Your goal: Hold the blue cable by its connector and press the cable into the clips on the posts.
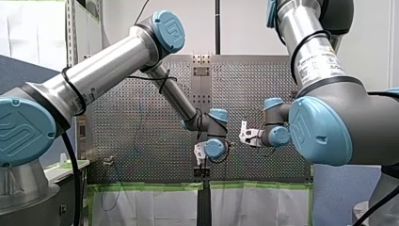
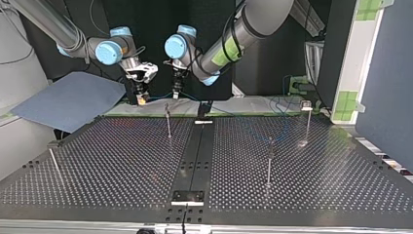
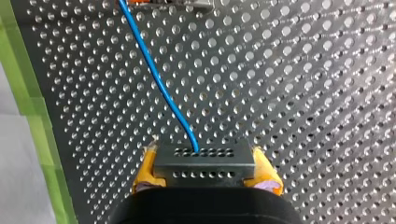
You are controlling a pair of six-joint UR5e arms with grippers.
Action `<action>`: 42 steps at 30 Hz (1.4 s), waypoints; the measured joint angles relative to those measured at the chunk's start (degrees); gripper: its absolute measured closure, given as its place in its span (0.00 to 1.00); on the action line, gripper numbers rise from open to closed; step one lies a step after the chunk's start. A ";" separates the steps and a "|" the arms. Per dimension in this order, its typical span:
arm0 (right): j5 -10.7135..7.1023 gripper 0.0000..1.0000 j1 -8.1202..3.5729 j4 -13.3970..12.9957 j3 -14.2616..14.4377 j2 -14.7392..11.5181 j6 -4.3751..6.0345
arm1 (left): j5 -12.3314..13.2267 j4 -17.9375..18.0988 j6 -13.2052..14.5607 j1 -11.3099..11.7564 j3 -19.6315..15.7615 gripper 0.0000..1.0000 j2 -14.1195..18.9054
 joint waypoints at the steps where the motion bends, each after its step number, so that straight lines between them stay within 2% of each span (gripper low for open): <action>1: -0.36 1.00 -0.04 -0.02 -0.18 0.10 -0.04 | 0.12 -0.08 0.00 0.01 0.19 1.00 -0.01; 5: -1.07 1.00 -0.17 -0.16 -0.65 0.39 0.00 | 0.41 -0.84 0.00 0.02 1.62 1.00 -0.07; 12: -1.32 1.00 -0.45 -0.13 -1.43 1.19 0.27 | 0.76 -2.74 -0.43 0.19 4.47 1.00 -0.08; 20: -1.44 1.00 -0.90 0.31 -1.92 1.30 0.38 | 0.19 -3.64 -0.61 1.02 5.08 1.00 -0.20; 26: -1.59 1.00 -1.18 0.56 -2.42 1.32 0.67 | 0.15 -4.92 -0.54 1.48 5.11 1.00 -2.26; 32: -1.78 1.00 -1.45 0.53 -2.61 1.35 0.71 | 1.57 -3.67 -0.98 1.69 5.17 1.00 -4.83; 42: -1.78 1.00 -1.52 0.22 -2.63 1.55 0.36 | 1.78 -5.98 -0.59 2.14 7.57 1.00 -5.32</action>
